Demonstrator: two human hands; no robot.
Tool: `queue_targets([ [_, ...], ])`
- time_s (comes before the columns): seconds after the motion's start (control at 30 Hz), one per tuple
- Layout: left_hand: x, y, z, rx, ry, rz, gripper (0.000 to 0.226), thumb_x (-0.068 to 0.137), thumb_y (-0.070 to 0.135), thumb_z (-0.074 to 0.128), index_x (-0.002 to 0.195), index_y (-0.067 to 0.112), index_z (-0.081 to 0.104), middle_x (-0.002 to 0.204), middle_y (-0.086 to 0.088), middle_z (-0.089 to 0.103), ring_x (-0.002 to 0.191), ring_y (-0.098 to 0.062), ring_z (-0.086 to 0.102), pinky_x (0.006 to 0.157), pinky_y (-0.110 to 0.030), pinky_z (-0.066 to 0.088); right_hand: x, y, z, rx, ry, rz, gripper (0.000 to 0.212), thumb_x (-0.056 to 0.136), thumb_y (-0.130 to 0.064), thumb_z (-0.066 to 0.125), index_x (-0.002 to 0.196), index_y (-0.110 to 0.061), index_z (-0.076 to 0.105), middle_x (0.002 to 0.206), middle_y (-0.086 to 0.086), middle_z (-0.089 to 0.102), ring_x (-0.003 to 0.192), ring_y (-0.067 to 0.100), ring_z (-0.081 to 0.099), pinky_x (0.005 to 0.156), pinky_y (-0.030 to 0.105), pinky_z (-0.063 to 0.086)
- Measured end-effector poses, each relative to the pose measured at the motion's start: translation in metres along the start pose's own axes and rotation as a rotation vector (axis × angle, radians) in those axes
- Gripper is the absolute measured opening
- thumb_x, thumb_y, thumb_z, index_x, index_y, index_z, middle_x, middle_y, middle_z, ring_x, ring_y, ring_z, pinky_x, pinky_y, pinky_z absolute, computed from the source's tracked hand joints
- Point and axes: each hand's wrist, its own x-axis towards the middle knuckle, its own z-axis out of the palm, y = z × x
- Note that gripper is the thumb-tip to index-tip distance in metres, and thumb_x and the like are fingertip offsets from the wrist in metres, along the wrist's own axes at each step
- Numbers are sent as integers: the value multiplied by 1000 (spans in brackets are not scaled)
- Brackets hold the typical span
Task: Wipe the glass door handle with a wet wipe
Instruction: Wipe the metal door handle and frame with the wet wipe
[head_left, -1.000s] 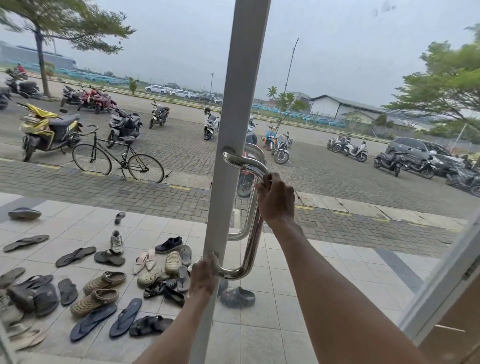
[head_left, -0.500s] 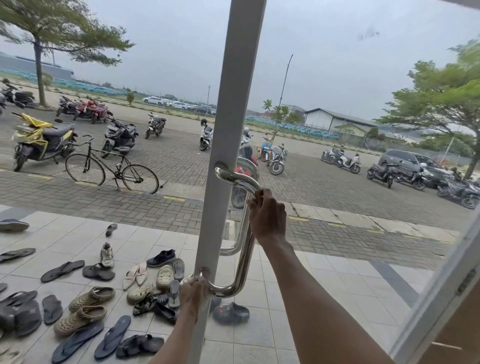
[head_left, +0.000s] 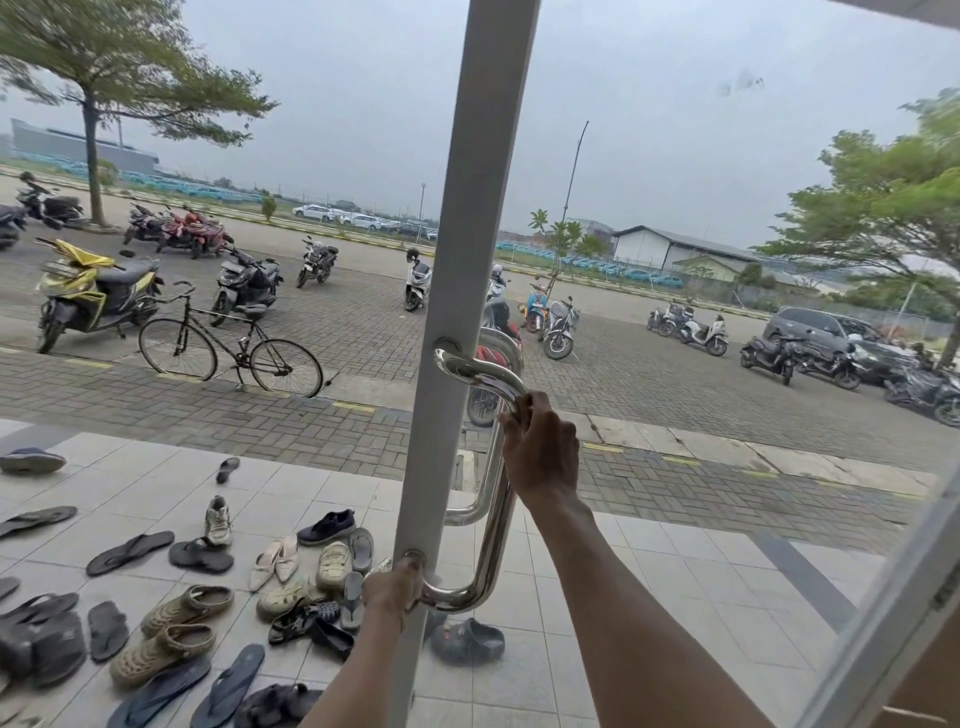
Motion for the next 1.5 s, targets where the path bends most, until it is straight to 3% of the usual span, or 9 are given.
queue_targets([
  [0.1,-32,-5,-4,-147,-108,-25,40,83,37,71,64,6,55,54,-8,55,49,-18,47,49,-27,40,-1,-2,-1,-9,-1,4,22,90,-29,64,105,-15,57,94,12,72,91,32,67,73,29,47],
  [0.23,-45,-10,-4,-240,-133,-71,28,86,31,68,75,8,58,73,-11,57,59,-21,54,36,-22,47,-3,-5,-3,0,-3,19,19,90,-27,63,103,-14,57,92,12,72,90,32,67,71,28,43],
  [0.57,20,2,10,98,148,8,57,60,21,78,103,-12,63,98,-23,72,91,-35,71,79,-47,59,-2,-3,-2,-28,14,4,20,90,-30,62,103,-15,58,93,12,72,92,32,67,68,24,38],
  [0.7,-42,30,23,365,252,97,37,85,15,62,117,-4,61,119,-23,65,112,-37,62,91,-39,51,0,1,0,-18,8,1,19,90,-30,63,102,-16,58,92,11,72,91,31,67,68,26,42],
  [1.1,-10,6,4,-37,-105,-52,31,89,23,63,110,0,61,115,-20,64,103,-32,61,97,-41,49,-3,-3,-3,-7,0,10,19,91,-29,61,103,-16,57,93,12,71,93,33,66,68,26,37],
  [1.2,-22,12,7,-97,-146,-102,19,96,20,53,85,4,57,89,-16,60,78,-28,56,65,-32,49,-2,-2,-3,-14,-3,14,17,91,-29,61,102,-17,57,93,12,72,93,35,65,67,27,36],
  [1.27,-22,14,10,-80,-134,-128,29,100,13,41,75,3,49,86,-15,52,81,-25,50,68,-28,41,-2,-3,-3,-7,-5,14,17,91,-29,61,101,-16,57,93,13,71,93,35,65,67,26,33],
  [1.33,-20,15,14,-158,-193,-143,34,103,12,32,73,2,47,89,-17,51,84,-24,48,72,-28,36,-2,-3,-4,-6,-6,9,19,91,-29,62,104,-16,57,94,13,71,93,34,65,67,26,33],
  [1.5,-12,10,6,-283,-247,-193,37,98,41,45,89,7,58,72,-10,63,60,-15,52,40,-18,39,-2,-3,-3,-6,-10,0,22,91,-29,62,108,-16,56,95,12,71,93,34,66,67,27,38],
])
